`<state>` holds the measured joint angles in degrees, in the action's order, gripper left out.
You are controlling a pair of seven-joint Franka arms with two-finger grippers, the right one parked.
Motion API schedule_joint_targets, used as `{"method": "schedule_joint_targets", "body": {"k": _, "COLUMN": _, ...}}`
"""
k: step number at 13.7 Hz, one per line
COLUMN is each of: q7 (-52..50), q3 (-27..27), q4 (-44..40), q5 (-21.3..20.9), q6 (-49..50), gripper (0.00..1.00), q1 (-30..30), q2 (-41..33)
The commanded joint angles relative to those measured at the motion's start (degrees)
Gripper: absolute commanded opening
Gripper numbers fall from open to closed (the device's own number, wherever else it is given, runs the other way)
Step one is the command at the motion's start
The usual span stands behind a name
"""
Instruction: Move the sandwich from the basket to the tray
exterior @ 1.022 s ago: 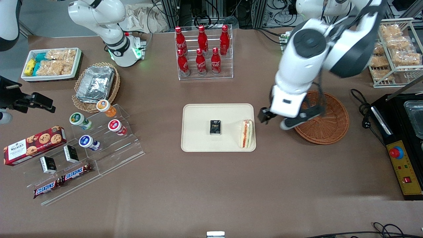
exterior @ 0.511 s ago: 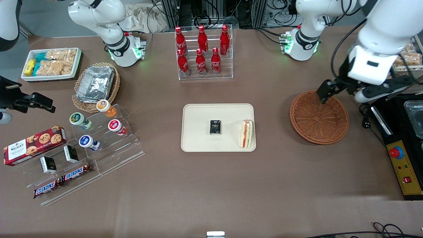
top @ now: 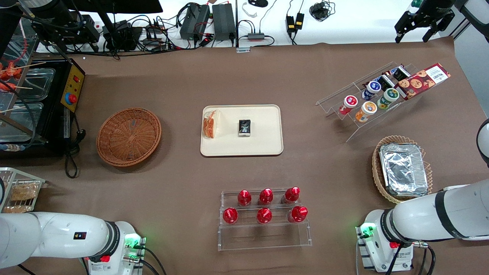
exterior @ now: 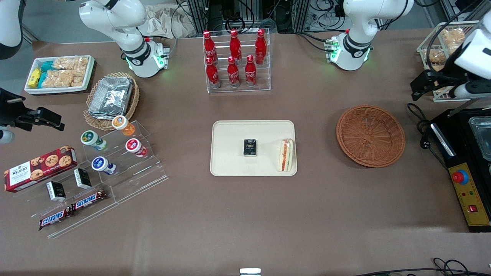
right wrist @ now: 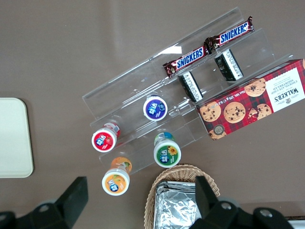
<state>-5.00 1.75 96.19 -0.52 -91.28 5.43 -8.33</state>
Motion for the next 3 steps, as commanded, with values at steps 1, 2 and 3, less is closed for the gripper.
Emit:
{"method": "schedule_joint_targets", "body": {"k": 1, "q7": 0.8, "q3": -0.1, "q4": -3.0, "q5": 0.1, "q6": 0.7, "gripper": 1.00, "q1": 0.9, "q2": 1.5}}
{"method": "schedule_joint_targets", "body": {"k": 2, "q7": 1.0, "q3": 0.1, "q4": -4.0, "q5": 0.1, "q6": 1.1, "gripper": 1.00, "q1": 0.9, "q2": 1.7}}
{"method": "schedule_joint_targets", "body": {"k": 3, "q7": 1.3, "q3": 0.3, "q4": -4.0, "q5": 0.2, "q6": 1.2, "gripper": 1.00, "q1": 0.8, "q2": 1.7}}
